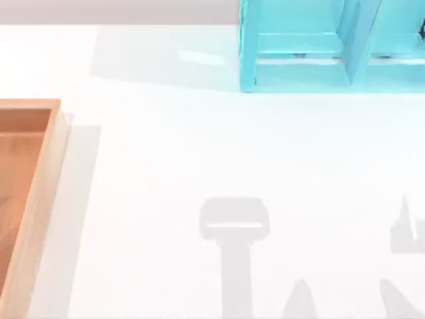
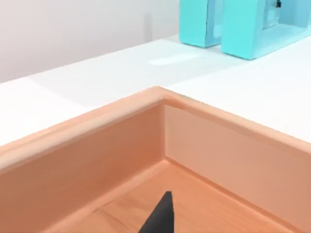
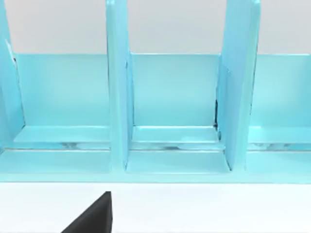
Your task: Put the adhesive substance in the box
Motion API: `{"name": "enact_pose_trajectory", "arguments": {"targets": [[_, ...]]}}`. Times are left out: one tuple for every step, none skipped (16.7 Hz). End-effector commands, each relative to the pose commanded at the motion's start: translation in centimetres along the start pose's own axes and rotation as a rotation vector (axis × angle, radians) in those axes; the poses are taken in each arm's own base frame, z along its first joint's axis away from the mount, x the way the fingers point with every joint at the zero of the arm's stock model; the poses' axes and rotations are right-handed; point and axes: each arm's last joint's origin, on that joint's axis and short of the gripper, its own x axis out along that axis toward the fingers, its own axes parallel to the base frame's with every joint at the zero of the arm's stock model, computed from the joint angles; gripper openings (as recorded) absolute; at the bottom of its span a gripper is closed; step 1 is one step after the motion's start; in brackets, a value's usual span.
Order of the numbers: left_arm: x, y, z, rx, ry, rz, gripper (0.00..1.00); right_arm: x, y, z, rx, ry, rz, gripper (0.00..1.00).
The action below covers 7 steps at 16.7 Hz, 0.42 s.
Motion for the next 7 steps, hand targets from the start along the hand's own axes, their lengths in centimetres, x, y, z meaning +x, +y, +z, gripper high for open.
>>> {"name": "enact_pose_trajectory", "arguments": {"targets": [[0.00, 0.00, 0.00, 0.000, 0.000, 0.000, 0.98, 0.00, 0.00, 0.00, 0.000, 0.000, 0.000, 1.00], [0.00, 0.00, 0.00, 0.000, 0.000, 0.000, 1.00, 0.00, 0.00, 0.00, 0.000, 0.000, 0.000, 1.00], [0.00, 0.00, 0.00, 0.000, 0.000, 0.000, 1.00, 0.00, 0.00, 0.00, 0.000, 0.000, 0.000, 1.00], [0.00, 0.00, 0.00, 0.000, 0.000, 0.000, 1.00, 0.00, 0.00, 0.00, 0.000, 0.000, 0.000, 1.00], [0.00, 0.00, 0.00, 0.000, 0.000, 0.000, 1.00, 0.00, 0.00, 0.00, 0.000, 0.000, 0.000, 1.00], [0.00, 0.00, 0.00, 0.000, 0.000, 0.000, 1.00, 0.00, 0.00, 0.00, 0.000, 0.000, 0.000, 1.00], [0.00, 0.00, 0.00, 0.000, 0.000, 0.000, 1.00, 0.00, 0.00, 0.00, 0.000, 0.000, 0.000, 1.00]]}}
